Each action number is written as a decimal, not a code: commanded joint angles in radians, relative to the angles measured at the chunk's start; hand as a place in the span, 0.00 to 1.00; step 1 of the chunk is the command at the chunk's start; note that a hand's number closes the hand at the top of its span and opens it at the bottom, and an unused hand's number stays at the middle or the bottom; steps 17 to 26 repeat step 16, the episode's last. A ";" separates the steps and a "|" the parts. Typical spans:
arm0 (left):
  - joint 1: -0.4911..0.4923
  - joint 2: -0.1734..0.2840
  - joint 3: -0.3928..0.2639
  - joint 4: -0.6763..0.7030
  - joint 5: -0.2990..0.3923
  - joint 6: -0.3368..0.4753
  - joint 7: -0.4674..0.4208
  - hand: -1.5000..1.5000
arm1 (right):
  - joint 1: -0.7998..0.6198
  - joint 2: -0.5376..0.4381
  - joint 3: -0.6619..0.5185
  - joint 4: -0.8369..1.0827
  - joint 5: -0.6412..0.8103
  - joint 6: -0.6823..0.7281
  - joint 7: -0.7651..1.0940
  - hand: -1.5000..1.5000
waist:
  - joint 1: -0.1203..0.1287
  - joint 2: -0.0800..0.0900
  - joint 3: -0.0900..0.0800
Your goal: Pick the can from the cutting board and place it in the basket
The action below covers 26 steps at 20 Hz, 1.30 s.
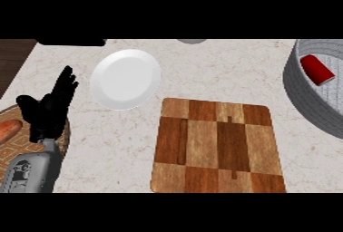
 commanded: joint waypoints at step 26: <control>0.041 0.005 0.029 -0.044 -0.001 0.023 0.029 0.50 | 0.423 -0.118 -0.309 -0.284 -0.425 0.201 -0.273 0.00 | -0.052 -0.021 -0.004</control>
